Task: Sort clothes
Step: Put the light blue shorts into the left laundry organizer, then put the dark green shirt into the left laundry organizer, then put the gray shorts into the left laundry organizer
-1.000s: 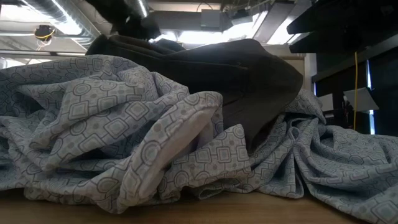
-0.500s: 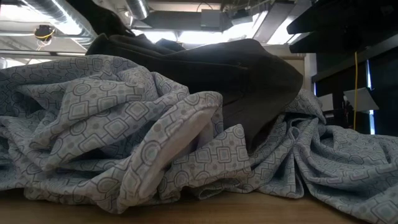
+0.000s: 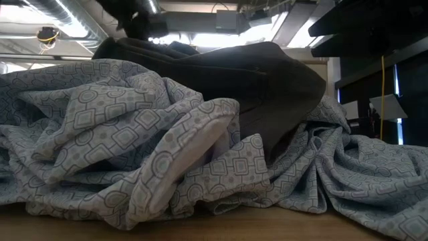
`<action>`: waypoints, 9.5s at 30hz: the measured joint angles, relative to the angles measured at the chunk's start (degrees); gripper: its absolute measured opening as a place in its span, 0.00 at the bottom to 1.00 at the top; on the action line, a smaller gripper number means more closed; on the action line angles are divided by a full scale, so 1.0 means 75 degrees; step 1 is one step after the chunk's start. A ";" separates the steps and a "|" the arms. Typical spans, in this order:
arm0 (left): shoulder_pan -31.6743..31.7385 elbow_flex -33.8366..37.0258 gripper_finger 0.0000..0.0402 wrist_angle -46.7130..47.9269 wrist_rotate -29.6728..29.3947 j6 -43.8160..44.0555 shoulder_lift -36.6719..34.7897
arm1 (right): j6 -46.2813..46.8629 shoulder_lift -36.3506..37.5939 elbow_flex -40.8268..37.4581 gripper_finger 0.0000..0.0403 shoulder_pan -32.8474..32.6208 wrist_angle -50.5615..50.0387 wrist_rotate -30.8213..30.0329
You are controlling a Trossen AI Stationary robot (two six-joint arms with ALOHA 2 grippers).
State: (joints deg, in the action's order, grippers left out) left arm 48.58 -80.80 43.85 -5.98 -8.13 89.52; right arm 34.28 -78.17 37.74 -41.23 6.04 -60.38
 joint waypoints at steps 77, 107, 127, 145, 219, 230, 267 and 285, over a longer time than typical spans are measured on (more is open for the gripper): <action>-0.8921 0.7641 0.57 -0.1018 -0.0275 0.8323 -0.3543 | -0.0006 -0.0300 0.0000 0.78 0.0000 -0.0014 -0.0216; -0.8929 0.8065 0.04 -0.2478 -0.0576 0.6829 -0.3143 | -0.0006 -0.0300 0.0000 0.78 0.0002 -0.0015 -0.0207; -0.9756 0.4165 0.02 0.1832 -0.2756 0.6415 -0.3105 | -0.0006 -0.0297 0.0000 0.78 0.0003 -0.0017 -0.0216; -0.9324 0.0249 0.03 0.3066 -0.6902 0.3063 -0.3137 | -0.0004 -0.0297 0.0000 0.78 0.0001 -0.0009 -0.0232; 0.0008 0.2420 0.56 -0.3660 -0.1019 -0.0525 -0.0629 | 0.0018 -0.0294 0.0000 0.78 0.0003 0.0044 -0.0207; -0.0665 0.2416 0.57 -0.3094 0.0856 -0.0166 -0.2862 | 0.0026 -0.0294 0.0000 0.78 0.0003 0.0047 -0.0207; -0.8407 0.2411 0.57 -0.1701 -0.0268 0.1504 -0.2385 | 0.0026 -0.0294 0.0000 0.78 0.0000 0.0089 -0.0204; -0.9446 0.2690 0.57 -0.0261 -0.0810 0.2210 -0.1368 | 0.0026 -0.0294 0.0000 0.78 0.0000 0.0105 -0.0204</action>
State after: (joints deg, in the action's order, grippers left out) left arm -22.27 -60.63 41.89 -12.05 8.45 79.26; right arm 34.48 -80.38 37.74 -41.23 6.83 -61.91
